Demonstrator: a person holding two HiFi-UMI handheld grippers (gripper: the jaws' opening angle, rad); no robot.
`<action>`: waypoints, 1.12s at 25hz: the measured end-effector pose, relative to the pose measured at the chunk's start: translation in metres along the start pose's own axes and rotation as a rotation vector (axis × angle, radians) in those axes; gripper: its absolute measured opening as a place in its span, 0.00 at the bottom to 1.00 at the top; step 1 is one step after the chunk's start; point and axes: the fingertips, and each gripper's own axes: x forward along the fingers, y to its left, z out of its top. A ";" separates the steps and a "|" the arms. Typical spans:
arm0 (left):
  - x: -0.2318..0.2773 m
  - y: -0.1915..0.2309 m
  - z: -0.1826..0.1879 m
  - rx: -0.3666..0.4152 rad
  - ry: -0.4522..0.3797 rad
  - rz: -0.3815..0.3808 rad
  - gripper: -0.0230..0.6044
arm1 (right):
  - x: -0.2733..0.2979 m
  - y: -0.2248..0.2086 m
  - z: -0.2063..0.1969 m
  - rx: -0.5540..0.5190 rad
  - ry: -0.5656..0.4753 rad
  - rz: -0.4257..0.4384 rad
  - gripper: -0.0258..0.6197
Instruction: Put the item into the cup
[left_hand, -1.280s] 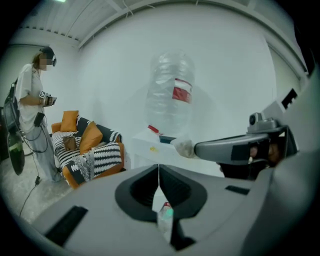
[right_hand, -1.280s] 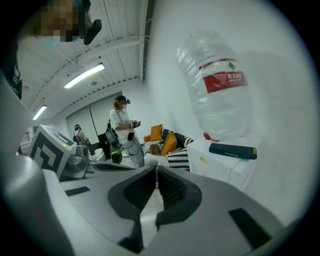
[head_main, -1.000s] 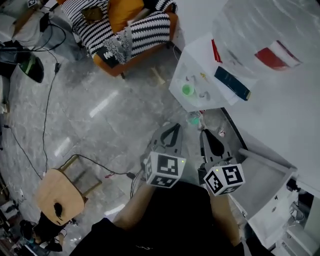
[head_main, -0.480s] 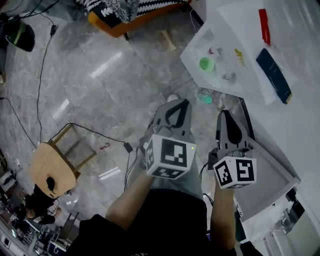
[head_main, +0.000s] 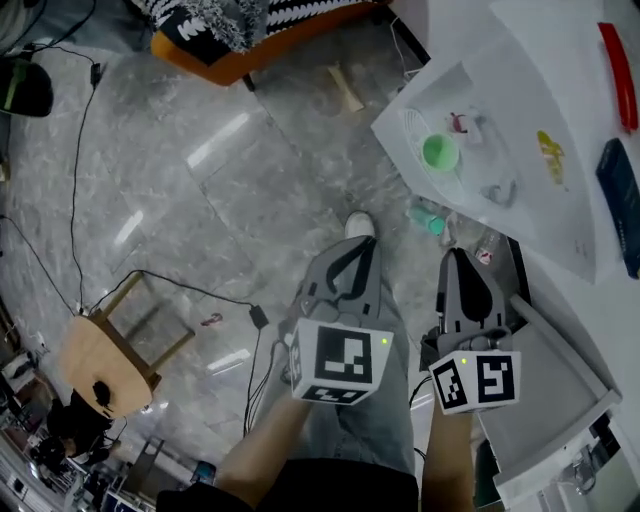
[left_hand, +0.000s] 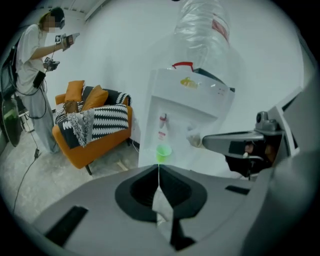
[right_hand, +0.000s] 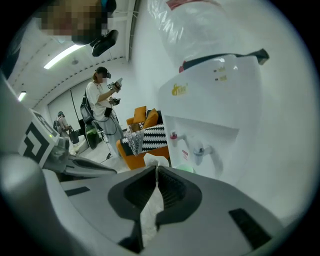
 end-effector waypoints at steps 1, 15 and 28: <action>0.007 0.003 -0.006 -0.004 0.008 0.006 0.06 | 0.006 -0.003 -0.003 0.014 -0.008 -0.006 0.07; 0.067 0.008 -0.016 0.021 0.026 -0.041 0.06 | 0.077 -0.039 -0.030 0.076 -0.052 -0.130 0.07; 0.096 0.013 -0.025 -0.016 0.068 -0.044 0.06 | 0.134 -0.071 -0.034 0.075 -0.029 -0.225 0.07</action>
